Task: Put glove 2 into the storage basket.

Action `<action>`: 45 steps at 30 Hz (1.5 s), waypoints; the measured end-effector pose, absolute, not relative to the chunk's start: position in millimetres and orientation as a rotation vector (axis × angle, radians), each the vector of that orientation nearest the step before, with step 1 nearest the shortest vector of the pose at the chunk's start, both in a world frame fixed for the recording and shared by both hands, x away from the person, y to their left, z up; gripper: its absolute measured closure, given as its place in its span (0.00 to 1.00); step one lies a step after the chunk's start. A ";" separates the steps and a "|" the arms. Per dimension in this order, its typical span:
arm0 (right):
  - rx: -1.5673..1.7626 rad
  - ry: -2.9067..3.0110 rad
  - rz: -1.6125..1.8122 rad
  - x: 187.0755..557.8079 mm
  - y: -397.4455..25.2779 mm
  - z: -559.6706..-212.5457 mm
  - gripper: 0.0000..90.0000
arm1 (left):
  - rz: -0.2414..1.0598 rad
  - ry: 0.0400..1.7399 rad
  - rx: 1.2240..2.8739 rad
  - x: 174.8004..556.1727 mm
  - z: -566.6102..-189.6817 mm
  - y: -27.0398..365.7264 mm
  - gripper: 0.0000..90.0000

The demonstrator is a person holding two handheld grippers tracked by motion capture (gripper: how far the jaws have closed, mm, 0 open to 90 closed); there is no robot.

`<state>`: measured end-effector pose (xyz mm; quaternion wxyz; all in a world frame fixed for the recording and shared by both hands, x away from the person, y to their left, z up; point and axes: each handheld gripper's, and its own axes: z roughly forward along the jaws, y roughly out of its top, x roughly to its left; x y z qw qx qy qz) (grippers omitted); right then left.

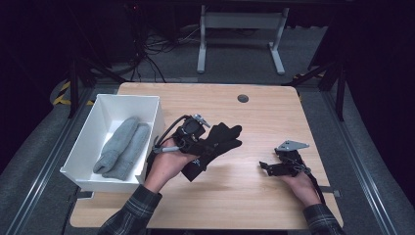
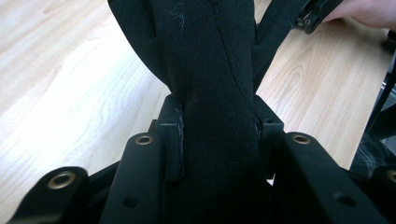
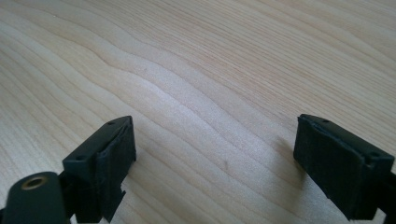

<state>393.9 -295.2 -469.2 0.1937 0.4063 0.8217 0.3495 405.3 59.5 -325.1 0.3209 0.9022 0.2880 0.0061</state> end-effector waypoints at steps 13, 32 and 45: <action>1.139 2.304 0.981 393.8 -295.0 -469.2 0.15 | 0.062 0.827 2.343 413.1 -289.1 102.0 0.72; 1.143 2.302 0.980 393.7 -294.6 -469.2 0.15 | 0.172 1.082 2.224 416.9 -273.2 203.7 0.72; 1.143 2.298 0.978 393.9 -294.4 -469.1 0.16 | 0.224 1.287 2.145 418.9 -291.0 266.5 0.72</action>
